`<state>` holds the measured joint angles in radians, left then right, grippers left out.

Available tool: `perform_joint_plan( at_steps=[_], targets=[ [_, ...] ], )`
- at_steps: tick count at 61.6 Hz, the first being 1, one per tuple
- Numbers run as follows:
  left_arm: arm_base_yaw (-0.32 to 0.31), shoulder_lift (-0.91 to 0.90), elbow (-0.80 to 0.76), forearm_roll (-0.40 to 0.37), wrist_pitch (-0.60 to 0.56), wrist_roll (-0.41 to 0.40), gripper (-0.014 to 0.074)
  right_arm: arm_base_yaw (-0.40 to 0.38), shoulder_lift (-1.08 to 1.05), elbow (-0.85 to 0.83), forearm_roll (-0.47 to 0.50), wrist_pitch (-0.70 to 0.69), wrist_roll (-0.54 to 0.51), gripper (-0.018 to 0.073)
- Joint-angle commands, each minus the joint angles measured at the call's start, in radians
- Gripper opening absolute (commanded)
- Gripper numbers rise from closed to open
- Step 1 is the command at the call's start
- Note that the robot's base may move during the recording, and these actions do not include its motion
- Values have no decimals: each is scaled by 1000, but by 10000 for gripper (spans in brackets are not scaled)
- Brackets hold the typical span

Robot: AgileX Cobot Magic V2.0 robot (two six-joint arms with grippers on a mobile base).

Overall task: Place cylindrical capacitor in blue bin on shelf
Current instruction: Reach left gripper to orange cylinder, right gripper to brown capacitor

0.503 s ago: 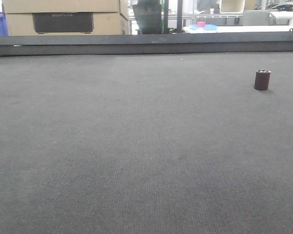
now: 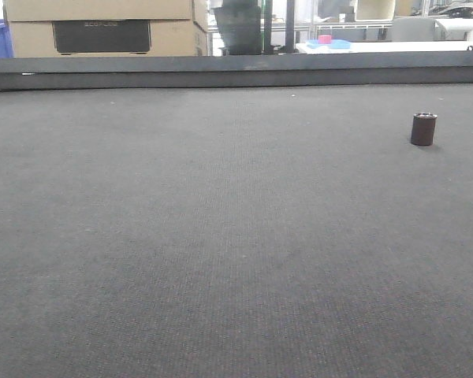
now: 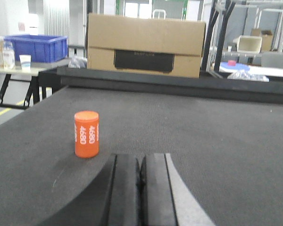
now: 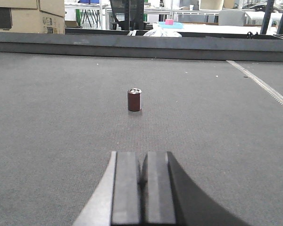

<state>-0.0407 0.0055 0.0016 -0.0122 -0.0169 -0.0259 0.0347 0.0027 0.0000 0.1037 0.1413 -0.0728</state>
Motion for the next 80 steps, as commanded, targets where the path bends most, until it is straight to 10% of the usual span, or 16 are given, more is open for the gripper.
perform_joint_plan(
  at_steps=[1,24,37,44,59,71,80],
  targets=[
    [-4,-5,-2,0,-36,-3,-111,-3,-3,0,-10,-51,-3,-151],
    [-4,-5,-44,-12,-139,-3,-111,-3,-3,0,22,-241,-3,-151],
    [-4,43,-289,12,92,-3,-111,-1,-3,-265,72,-101,-3,-148],
    [-4,132,-437,28,258,-3,-94,-1,69,-448,68,14,-3,-3],
    [-4,273,-583,28,342,-3,255,-1,360,-620,50,17,-3,519],
    [-4,314,-593,-8,343,-3,558,-1,622,-621,45,-74,-3,568],
    [-4,314,-593,-10,343,-3,602,-1,854,-621,45,-141,-3,568]
  ],
)
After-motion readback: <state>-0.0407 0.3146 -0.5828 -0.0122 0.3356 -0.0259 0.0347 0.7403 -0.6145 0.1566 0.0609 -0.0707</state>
